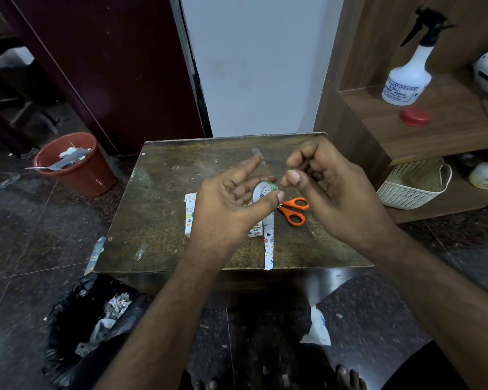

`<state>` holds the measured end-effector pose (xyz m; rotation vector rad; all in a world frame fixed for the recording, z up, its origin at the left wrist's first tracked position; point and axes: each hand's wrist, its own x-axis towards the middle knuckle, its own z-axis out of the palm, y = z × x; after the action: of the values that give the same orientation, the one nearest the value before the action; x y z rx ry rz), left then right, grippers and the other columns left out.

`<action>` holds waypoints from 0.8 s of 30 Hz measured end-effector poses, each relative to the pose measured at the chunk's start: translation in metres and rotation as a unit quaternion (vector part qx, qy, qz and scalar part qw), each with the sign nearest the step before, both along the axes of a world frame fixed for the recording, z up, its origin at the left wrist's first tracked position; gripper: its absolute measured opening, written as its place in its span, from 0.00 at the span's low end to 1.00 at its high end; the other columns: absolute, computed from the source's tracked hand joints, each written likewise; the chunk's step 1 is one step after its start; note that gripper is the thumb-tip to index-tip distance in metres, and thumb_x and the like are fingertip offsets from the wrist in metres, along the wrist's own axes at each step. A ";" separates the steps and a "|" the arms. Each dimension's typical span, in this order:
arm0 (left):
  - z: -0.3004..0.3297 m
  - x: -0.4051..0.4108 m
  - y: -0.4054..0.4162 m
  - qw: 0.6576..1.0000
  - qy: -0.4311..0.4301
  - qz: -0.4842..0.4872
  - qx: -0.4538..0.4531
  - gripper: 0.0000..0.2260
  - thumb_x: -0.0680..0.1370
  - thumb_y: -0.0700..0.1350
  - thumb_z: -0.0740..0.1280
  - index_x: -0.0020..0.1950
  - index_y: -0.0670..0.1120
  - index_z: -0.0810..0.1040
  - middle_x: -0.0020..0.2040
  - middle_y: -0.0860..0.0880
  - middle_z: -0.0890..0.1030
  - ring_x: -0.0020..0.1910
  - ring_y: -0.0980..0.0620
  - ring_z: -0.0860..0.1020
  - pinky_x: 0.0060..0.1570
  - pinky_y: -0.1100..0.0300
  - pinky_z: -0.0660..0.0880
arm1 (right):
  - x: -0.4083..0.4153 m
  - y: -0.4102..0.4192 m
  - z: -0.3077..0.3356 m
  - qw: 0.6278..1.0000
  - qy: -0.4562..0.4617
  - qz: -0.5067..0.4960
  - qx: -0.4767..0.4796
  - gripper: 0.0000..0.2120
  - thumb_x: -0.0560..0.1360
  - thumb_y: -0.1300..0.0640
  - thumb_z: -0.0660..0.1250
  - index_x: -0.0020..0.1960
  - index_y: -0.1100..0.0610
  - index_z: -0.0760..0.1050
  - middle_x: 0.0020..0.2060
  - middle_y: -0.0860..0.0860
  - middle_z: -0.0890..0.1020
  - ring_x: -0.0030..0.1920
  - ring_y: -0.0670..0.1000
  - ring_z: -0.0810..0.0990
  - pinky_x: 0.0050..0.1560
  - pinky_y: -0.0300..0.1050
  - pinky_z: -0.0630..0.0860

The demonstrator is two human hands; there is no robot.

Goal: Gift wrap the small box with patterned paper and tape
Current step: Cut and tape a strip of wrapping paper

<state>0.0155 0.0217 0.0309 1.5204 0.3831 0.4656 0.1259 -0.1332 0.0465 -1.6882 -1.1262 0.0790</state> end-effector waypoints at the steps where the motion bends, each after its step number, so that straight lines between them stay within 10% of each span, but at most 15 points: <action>1: 0.000 0.000 0.000 1.000 -0.001 0.000 -0.002 0.33 0.71 0.34 0.79 0.74 0.39 0.74 0.67 0.41 0.81 0.63 0.48 0.83 0.64 0.44 0.79 | 0.000 0.000 0.000 1.000 -0.003 0.008 -0.006 0.05 0.85 0.61 0.63 0.58 0.52 0.72 0.45 0.47 0.84 0.51 0.52 0.85 0.54 0.61 0.79; 13: 0.002 0.000 -0.001 1.000 -0.015 -0.006 0.022 0.34 0.71 0.35 0.80 0.75 0.39 0.73 0.67 0.40 0.81 0.62 0.50 0.83 0.63 0.44 0.80 | 0.001 0.003 0.000 0.995 0.103 0.019 0.005 0.12 0.78 0.59 0.73 0.59 0.50 0.75 0.42 0.51 0.85 0.46 0.55 0.84 0.49 0.65 0.77; 21: 0.002 0.001 -0.007 0.992 -0.064 0.030 0.102 0.32 0.71 0.28 0.78 0.73 0.38 0.74 0.65 0.51 0.81 0.60 0.51 0.84 0.63 0.53 0.80 | -0.002 0.012 -0.004 0.980 0.197 -0.026 0.000 0.14 0.79 0.64 0.71 0.51 0.52 0.67 0.42 0.62 0.84 0.40 0.59 0.80 0.42 0.42 0.73; 24: 0.001 0.001 -0.010 0.993 -0.070 0.034 0.088 0.31 0.71 0.27 0.77 0.73 0.38 0.75 0.63 0.47 0.83 0.60 0.50 0.84 0.62 0.56 0.79 | -0.003 0.012 -0.005 0.971 0.234 -0.046 -0.009 0.12 0.79 0.63 0.72 0.53 0.55 0.68 0.41 0.60 0.85 0.42 0.61 0.81 0.46 0.48 0.76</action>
<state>0.0170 0.0120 0.0319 1.6371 0.2900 0.6706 0.1233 -0.1207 0.0418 -1.6222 -0.6952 0.4083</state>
